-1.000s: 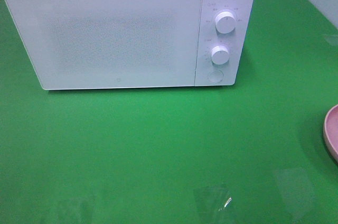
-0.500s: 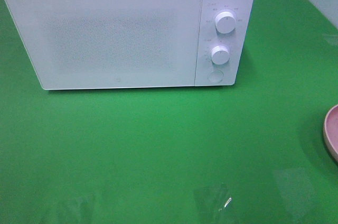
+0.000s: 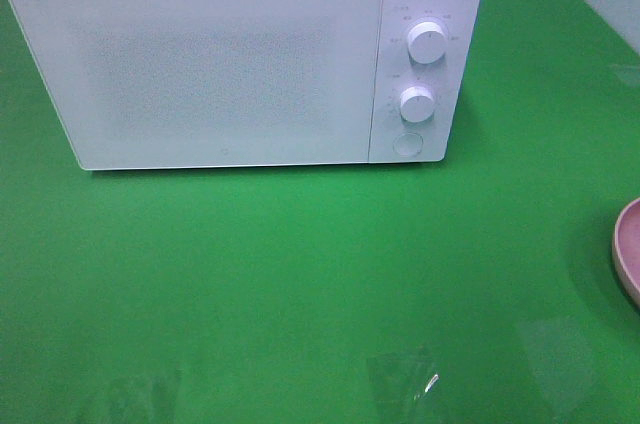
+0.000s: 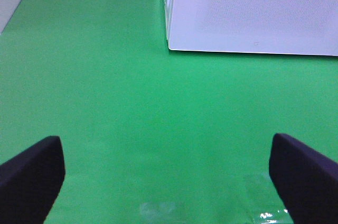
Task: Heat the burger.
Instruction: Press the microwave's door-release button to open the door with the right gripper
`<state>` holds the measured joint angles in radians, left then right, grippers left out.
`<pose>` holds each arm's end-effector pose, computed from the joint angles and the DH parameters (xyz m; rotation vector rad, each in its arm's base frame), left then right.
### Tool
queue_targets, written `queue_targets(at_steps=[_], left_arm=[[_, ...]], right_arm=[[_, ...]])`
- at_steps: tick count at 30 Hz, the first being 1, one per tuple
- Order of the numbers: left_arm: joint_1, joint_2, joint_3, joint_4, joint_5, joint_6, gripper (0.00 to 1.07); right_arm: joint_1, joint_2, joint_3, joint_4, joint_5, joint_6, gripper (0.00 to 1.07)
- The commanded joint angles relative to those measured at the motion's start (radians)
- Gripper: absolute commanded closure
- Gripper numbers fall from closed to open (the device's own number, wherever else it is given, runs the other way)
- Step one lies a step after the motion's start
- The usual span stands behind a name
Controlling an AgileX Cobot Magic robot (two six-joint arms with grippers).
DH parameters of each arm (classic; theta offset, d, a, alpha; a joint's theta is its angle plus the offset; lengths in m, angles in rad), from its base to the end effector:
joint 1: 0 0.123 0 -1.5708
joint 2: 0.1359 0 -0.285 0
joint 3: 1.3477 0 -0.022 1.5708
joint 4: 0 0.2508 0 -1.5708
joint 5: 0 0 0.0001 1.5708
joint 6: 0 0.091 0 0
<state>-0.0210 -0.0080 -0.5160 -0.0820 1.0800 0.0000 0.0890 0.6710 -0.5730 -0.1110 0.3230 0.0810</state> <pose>-0.0091 -0.0064 0.2803 0.0273 2.0385 -0.1111 0.1396 0.0092 0.3184 -0.0839 1.9007 0.0104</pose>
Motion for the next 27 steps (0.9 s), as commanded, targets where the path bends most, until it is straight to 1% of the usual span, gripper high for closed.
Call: queue_targets(at_steps=[1, 4, 5, 6, 9, 12, 14, 15, 16, 17, 18, 19, 20, 21, 22, 25, 27], left_arm=[[-0.007, -0.019, 0.001, -0.008, -0.015, 0.000, 0.06], [-0.007, -0.019, 0.001, -0.008, -0.015, 0.000, 0.06], [-0.007, -0.019, 0.001, -0.008, -0.015, 0.000, 0.06], [-0.007, -0.019, 0.001, -0.008, -0.015, 0.000, 0.06], [-0.007, -0.019, 0.001, -0.008, -0.015, 0.000, 0.06], [-0.007, -0.019, 0.001, -0.008, -0.015, 0.000, 0.06], [-0.007, -0.019, 0.001, -0.008, -0.015, 0.000, 0.06], [-0.007, -0.019, 0.001, -0.008, -0.015, 0.000, 0.06], [-0.007, -0.019, 0.001, -0.008, -0.015, 0.000, 0.06], [-0.007, -0.019, 0.001, -0.008, -0.015, 0.000, 0.06], [-0.007, -0.019, 0.001, -0.008, -0.015, 0.000, 0.06], [-0.007, -0.019, 0.001, -0.008, -0.015, 0.000, 0.06], [-0.007, -0.019, 0.001, -0.008, -0.015, 0.000, 0.06], [-0.007, -0.019, 0.001, -0.008, -0.015, 0.000, 0.06], [-0.007, -0.019, 0.001, -0.008, -0.015, 0.000, 0.06], [-0.007, -0.019, 0.001, -0.008, -0.015, 0.000, 0.06], [-0.007, -0.019, 0.001, -0.008, -0.015, 0.000, 0.06]], right_arm=[[-0.004, 0.066, -0.004, -0.010, -0.107, -0.006, 0.29], [-0.004, 0.105, -0.004, -0.010, -0.149, -0.006, 0.30], [-0.004, 0.147, -0.004, -0.010, -0.185, -0.006, 0.30], [-0.004, 0.147, -0.004, -0.010, -0.185, -0.006, 0.30], [-0.004, 0.229, -0.003, -0.015, -0.266, -0.006, 0.30], [-0.004, 0.265, 0.002, -0.021, -0.314, -0.006, 0.31], [-0.004, 0.320, 0.019, -0.038, -0.409, -0.006, 0.31], [-0.004, 0.320, 0.019, -0.038, -0.409, -0.006, 0.31], [-0.004, 0.352, 0.033, -0.040, -0.485, -0.007, 0.31], [-0.004, 0.352, 0.033, -0.040, -0.485, -0.007, 0.31], [-0.004, 0.373, 0.049, -0.040, -0.554, -0.018, 0.31], [-0.004, 0.373, 0.049, -0.040, -0.554, -0.018, 0.31], [-0.004, 0.397, 0.075, -0.033, -0.646, -0.035, 0.31], [-0.004, 0.397, 0.075, -0.033, -0.646, -0.035, 0.31], [-0.004, 0.418, 0.097, -0.016, -0.705, -0.049, 0.31], [-0.004, 0.442, 0.119, 0.015, -0.754, -0.081, 0.31], [-0.003, 0.478, 0.171, 0.090, -0.863, -0.152, 0.31]])
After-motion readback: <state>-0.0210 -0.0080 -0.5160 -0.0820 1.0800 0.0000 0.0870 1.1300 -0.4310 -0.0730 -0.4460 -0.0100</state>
